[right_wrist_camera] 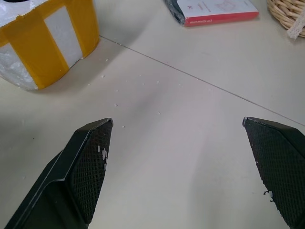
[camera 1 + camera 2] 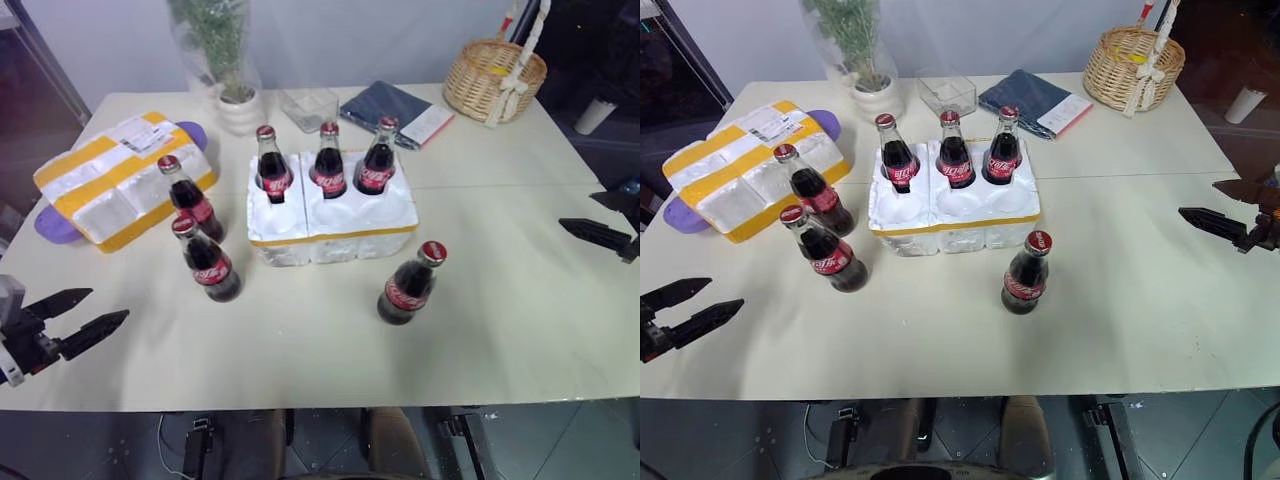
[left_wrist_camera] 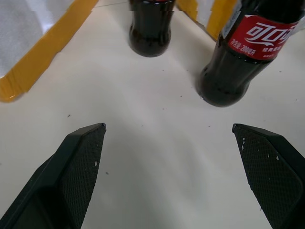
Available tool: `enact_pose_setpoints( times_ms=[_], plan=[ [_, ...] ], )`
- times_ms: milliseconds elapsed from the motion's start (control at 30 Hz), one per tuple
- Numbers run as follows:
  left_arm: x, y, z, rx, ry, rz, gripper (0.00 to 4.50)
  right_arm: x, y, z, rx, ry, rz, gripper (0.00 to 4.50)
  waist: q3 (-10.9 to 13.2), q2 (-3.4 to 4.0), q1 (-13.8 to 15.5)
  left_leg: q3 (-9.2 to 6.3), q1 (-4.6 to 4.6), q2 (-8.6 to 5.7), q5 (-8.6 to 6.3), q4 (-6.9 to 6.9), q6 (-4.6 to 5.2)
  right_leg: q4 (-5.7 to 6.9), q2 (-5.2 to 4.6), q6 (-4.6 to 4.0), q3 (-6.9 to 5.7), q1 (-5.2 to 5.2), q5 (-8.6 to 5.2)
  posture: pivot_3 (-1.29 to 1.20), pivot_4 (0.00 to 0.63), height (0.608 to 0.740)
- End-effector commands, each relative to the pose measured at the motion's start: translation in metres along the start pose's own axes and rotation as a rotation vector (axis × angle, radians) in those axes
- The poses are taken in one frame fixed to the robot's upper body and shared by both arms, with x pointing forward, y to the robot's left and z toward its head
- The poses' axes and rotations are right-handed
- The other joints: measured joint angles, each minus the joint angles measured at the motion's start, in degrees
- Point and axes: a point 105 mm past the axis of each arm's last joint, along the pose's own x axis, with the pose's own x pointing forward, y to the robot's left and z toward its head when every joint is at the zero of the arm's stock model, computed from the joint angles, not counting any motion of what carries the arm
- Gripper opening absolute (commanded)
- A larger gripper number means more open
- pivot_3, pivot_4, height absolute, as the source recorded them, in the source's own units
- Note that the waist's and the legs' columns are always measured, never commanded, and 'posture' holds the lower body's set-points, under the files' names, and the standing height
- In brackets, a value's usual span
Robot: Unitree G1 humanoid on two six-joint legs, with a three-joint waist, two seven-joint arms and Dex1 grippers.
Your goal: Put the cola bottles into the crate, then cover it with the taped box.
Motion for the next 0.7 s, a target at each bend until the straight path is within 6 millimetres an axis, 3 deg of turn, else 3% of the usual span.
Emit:
enact_pose_setpoints(
  times_ms=[33,300,400,567,700],
  plan=[
    [0.000,0.000,0.010,0.035,-0.030,0.006,4.46,-0.004,-0.004,0.011,-0.033,-0.043,-0.022,4.50,0.0,0.00,0.0,0.01,0.00,0.00,0.00,0.01,0.00,0.00,0.00,0.00,0.00,0.01,0.00,0.00,0.150,0.737],
    [0.002,0.010,0.014,0.019,-0.044,0.054,4.46,-0.004,-0.006,0.010,-0.018,-0.047,-0.035,4.50,0.0,0.00,-0.1,0.01,0.01,0.00,0.00,0.00,0.00,0.02,0.01,0.02,0.01,0.00,0.01,0.00,0.150,0.737],
    [0.005,-0.001,0.016,-0.010,-0.054,-0.034,4.46,-0.003,-0.005,0.013,0.004,-0.065,-0.019,4.50,0.0,0.00,-0.1,0.01,0.03,0.00,0.00,0.00,0.00,0.03,0.02,0.02,0.01,0.00,0.01,0.00,0.150,0.737],
    [0.016,-0.018,0.045,0.063,-0.115,-0.133,4.46,-0.001,0.000,0.045,-0.035,-0.105,0.065,4.50,0.0,0.01,-0.1,0.02,0.03,0.01,0.01,0.05,0.00,0.06,0.02,0.02,0.02,0.01,0.02,0.00,0.150,0.737],
    [0.024,-0.033,0.049,0.132,-0.074,-0.238,4.46,0.001,0.017,0.082,-0.045,-0.154,0.231,4.50,0.1,0.15,-0.3,0.05,0.02,0.00,0.00,0.07,0.00,0.06,0.01,0.03,0.05,0.01,0.02,0.00,0.150,0.737]
  ],
)
